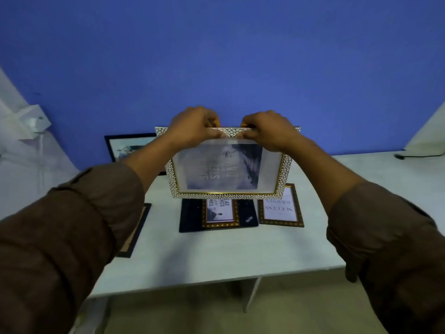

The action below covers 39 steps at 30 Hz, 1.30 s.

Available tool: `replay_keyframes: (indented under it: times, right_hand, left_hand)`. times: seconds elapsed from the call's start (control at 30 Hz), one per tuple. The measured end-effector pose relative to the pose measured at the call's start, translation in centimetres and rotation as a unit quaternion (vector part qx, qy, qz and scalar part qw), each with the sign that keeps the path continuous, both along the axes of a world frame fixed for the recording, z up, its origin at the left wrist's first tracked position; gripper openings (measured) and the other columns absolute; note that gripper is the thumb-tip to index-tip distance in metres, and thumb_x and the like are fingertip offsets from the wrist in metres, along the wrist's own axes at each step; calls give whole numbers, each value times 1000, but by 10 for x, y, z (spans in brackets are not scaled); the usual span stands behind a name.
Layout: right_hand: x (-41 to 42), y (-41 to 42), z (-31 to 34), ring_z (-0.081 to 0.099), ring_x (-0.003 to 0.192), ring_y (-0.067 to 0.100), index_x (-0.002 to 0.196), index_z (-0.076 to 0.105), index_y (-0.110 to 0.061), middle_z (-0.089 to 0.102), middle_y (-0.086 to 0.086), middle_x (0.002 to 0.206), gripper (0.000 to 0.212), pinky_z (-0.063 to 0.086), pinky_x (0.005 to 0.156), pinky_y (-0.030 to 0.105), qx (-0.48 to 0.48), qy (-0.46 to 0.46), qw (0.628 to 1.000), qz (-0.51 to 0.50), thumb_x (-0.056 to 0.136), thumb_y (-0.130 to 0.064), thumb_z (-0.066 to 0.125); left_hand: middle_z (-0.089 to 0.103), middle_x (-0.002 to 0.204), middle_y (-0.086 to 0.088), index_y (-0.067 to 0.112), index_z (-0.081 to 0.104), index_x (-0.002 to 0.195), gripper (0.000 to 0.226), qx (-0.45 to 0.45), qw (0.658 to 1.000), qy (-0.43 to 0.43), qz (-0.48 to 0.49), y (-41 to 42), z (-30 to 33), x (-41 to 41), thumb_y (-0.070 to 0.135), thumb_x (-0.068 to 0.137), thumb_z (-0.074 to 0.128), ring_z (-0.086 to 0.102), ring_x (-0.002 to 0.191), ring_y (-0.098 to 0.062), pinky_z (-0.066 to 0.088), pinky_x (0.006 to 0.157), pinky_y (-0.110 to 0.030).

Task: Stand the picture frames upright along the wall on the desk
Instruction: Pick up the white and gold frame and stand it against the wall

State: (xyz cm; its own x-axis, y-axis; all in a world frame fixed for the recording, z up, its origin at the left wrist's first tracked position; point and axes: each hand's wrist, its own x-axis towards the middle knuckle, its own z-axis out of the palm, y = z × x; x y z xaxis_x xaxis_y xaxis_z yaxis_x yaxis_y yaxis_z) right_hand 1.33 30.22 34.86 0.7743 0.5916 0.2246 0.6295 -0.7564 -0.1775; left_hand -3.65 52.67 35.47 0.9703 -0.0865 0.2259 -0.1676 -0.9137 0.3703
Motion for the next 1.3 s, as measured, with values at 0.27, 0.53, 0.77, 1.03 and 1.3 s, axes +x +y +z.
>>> replay_keyframes:
  times: [0.27, 0.53, 0.77, 1.03, 1.3]
  right_hand:
    - [32, -138, -4, 62, 89, 26, 95, 65, -24, 69, 0, 95, 32, 40, 67, 34, 81, -32, 989, -123, 94, -55, 57]
    - [79, -241, -11, 60, 79, 24, 87, 66, -17, 66, 0, 81, 41, 39, 64, 33, 239, -16, 944, -227, 93, -56, 56]
    - [128, -260, -40, 64, 72, 20, 86, 67, -12, 71, 5, 84, 41, 50, 63, 35, 420, 115, 870, -232, 93, -52, 60]
    - [211, -270, -96, 58, 76, 17, 92, 61, -18, 66, 1, 86, 30, 48, 66, 33, 439, 144, 859, -223, 101, -44, 50]
    - [319, -270, -166, 63, 89, 26, 100, 62, -14, 68, 6, 94, 17, 49, 74, 37, 277, 160, 923, -214, 100, -30, 57]
  left_hand:
    - [41, 159, -12, 10, 45, 148, 63, -86, 986, -143, 24, -88, -32, 32, 29, 93, 70, 32, 150, -30, 24, 121, -40]
    - [47, 143, -21, -2, 38, 143, 65, -321, 927, -24, 196, -194, -89, 75, 21, 92, 70, 44, 135, -36, 35, 100, -32]
    - [55, 93, -11, 9, 52, 92, 7, -383, 887, 189, 175, -224, -121, 136, 10, 95, 59, 54, 78, -20, 41, 62, -27]
    - [66, 103, -13, 8, 58, 112, 24, -463, 866, 135, 132, -208, -128, 225, -8, 94, 61, 68, 87, -26, 61, 62, -27]
    - [72, 101, -10, 13, 64, 112, 28, -282, 942, 53, 173, -196, -160, 306, 1, 87, 64, 70, 94, -32, 59, 85, -45]
